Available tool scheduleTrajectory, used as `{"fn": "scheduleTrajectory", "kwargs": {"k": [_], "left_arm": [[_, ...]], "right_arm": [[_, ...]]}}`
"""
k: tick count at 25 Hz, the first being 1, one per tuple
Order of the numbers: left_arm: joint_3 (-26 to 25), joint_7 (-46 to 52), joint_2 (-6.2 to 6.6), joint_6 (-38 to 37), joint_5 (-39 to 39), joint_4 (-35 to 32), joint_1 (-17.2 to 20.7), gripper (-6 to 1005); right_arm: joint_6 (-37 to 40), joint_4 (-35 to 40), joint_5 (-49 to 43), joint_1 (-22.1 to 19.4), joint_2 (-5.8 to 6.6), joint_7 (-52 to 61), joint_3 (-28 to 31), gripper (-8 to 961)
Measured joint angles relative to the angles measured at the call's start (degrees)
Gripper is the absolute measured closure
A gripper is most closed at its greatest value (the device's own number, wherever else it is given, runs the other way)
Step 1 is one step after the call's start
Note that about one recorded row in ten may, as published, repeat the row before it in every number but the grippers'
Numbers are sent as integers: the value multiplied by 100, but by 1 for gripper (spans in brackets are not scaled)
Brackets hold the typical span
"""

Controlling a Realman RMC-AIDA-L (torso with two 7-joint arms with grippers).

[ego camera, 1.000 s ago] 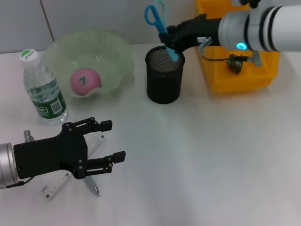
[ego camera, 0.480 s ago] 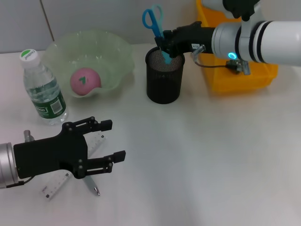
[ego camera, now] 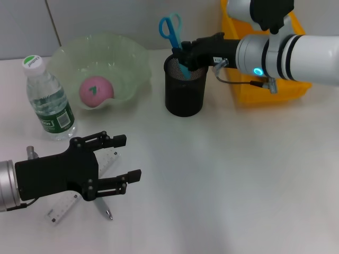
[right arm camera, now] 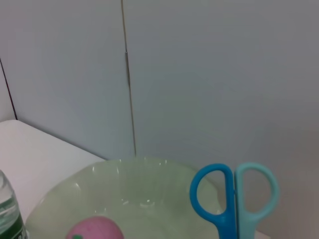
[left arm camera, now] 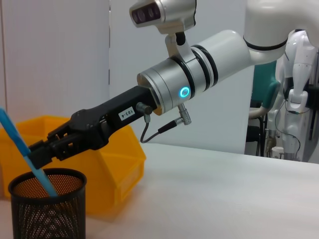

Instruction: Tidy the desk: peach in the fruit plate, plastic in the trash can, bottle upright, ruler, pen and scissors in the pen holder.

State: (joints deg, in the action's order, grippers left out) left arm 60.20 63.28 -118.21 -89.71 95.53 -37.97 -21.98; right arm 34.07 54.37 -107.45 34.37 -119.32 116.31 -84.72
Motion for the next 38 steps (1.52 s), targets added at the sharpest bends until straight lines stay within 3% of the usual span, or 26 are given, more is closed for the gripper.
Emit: {"fn": "scheduleTrajectory", "kwargs": {"k": [21, 24, 29, 34, 38], "left_arm": [[0, 44, 3, -21, -3, -18, 1, 199], [0, 49, 3, -21, -5, -30, 3, 199], [0, 58, 1, -21, -13, -35, 0, 199], [-3, 60, -1, -21, -18, -43, 0, 199], [-43, 64, 0, -20, -29, -30, 1, 199]], "right_arm": [[134, -93, -2, -37, 10, 1, 38, 711], [234, -60, 10, -51, 14, 29, 74, 508], [377, 169, 19, -164, 15, 43, 107, 271], [764, 488, 63, -393, 12, 40, 365, 236], [1278, 632, 517, -656, 24, -221, 896, 207]]}}
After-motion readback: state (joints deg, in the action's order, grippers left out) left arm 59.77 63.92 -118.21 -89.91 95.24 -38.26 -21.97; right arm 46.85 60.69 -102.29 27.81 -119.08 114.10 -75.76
